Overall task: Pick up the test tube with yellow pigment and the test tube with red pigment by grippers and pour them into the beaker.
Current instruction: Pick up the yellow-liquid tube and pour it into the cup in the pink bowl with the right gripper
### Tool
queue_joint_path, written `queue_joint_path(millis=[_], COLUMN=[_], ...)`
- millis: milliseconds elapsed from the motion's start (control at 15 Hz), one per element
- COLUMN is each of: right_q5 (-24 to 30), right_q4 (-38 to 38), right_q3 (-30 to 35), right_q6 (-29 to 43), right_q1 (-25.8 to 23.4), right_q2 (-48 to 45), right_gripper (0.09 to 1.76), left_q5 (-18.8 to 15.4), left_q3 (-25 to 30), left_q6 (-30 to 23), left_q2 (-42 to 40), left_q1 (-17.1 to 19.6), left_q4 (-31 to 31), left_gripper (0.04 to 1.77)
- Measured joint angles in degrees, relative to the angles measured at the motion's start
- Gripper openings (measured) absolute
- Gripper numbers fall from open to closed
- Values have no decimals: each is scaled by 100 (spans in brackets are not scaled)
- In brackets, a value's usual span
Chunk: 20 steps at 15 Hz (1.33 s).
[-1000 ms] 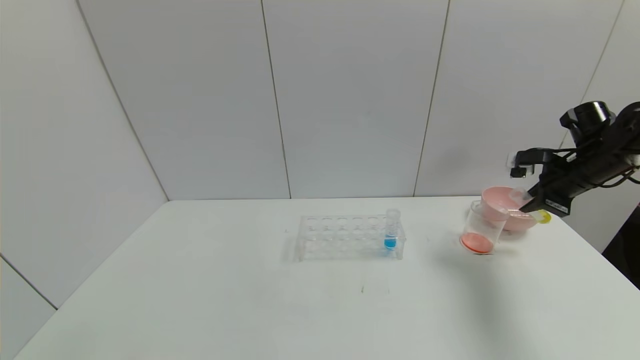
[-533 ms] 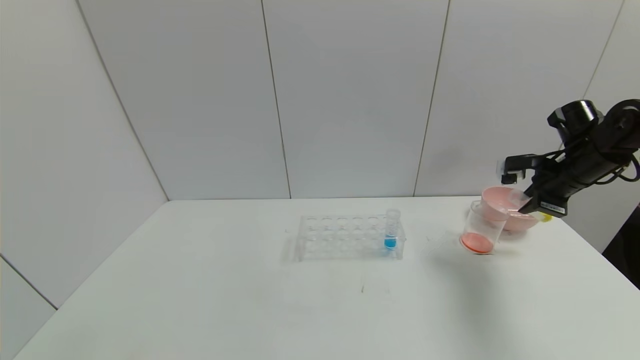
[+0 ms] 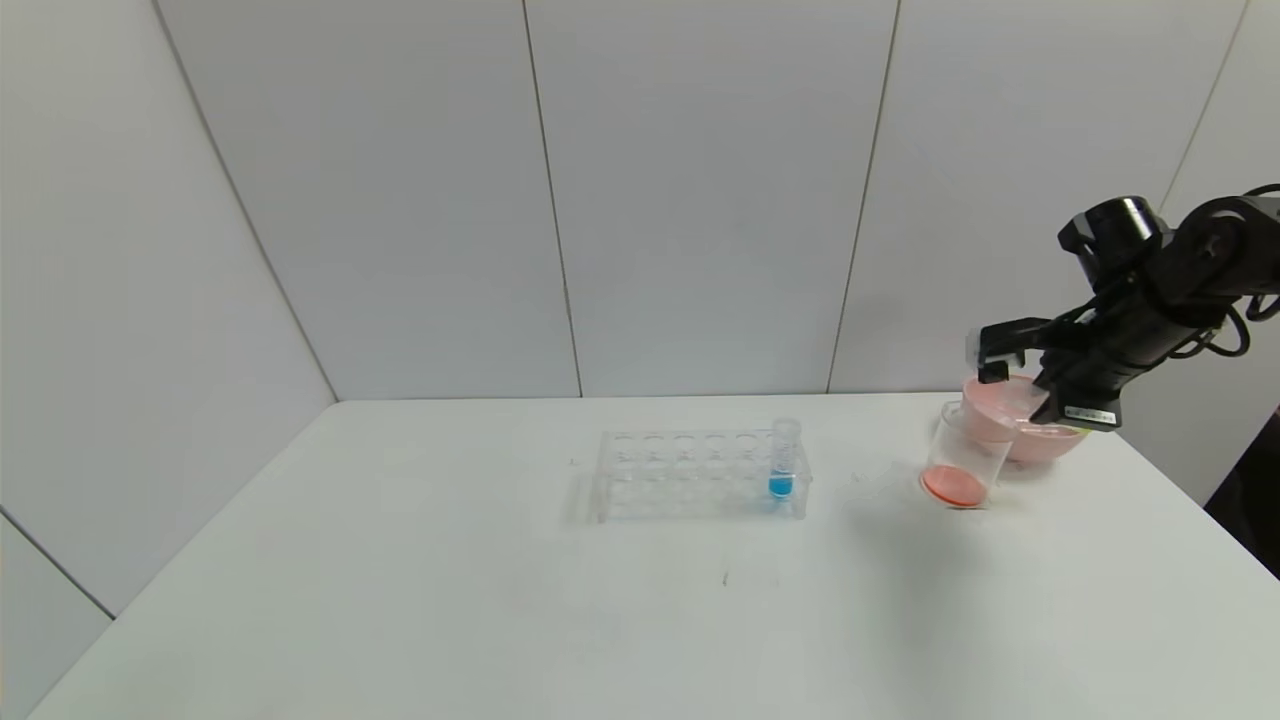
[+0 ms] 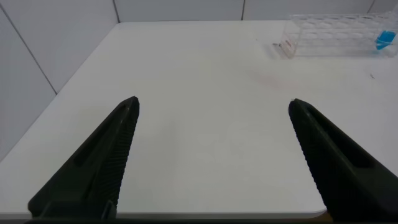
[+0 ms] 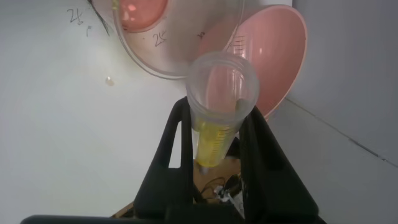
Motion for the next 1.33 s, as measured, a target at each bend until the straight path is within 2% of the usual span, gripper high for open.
queue_joint_path(millis=[600,1067,1200,1333], right_q5=[-545,-809,-1128,-1212], right_q4=[-211,-428,-496,-614], right_q3=[0,0,0,0], right_q6=[-268,-794,-976,-1119], right_q1=[184,256,297,316], right_q2=[151,212,200,187], right_gripper=[50,50,50,50], left_q5=[-2,0,0,0], left_q3=[0,0,0,0], left_q6=[0,0,2,0], left_q2=[0,0,0,0], left_q1=[0,0,0,0], left_q4=[0,0,0,0], left_gripper=[172,172,172,172])
